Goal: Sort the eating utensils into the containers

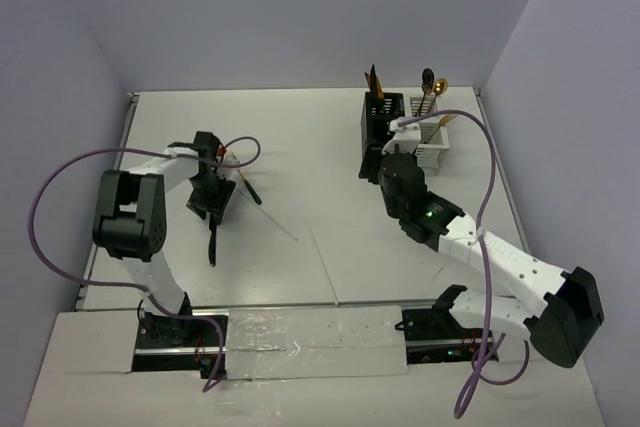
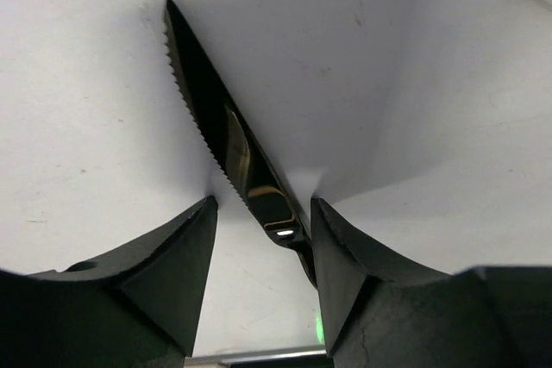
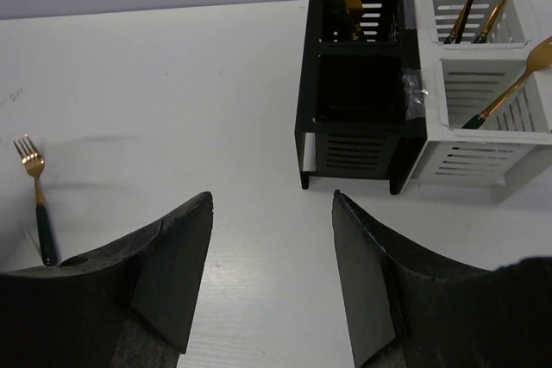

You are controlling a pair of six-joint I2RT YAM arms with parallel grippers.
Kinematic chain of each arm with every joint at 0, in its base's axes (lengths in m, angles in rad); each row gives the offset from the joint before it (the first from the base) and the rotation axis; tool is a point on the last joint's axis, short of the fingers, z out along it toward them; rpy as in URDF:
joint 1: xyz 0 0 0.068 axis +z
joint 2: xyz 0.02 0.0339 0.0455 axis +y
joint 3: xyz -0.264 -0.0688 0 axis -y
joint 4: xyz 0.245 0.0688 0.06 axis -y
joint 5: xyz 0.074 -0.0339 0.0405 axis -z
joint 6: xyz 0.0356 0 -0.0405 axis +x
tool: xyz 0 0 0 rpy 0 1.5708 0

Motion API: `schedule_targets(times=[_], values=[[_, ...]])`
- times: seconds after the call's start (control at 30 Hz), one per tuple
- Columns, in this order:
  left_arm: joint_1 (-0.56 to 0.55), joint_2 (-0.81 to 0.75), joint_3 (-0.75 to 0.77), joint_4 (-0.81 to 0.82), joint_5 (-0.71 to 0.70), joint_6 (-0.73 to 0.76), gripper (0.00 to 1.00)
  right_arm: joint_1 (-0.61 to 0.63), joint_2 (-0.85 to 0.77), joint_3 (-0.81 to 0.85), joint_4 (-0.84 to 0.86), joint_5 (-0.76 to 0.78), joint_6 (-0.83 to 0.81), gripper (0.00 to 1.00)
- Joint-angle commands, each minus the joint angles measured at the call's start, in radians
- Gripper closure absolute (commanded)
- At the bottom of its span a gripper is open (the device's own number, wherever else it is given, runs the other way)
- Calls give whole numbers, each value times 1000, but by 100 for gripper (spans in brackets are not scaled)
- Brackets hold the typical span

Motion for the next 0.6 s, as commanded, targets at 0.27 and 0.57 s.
schedule_targets(times=[0.27, 0.57], values=[[23, -70, -150, 172, 34, 7, 45, 5, -84, -29, 7, 0, 7, 35], [-13, -125, -237, 133, 23, 19, 48, 5, -107, -43, 3, 0, 5, 35]])
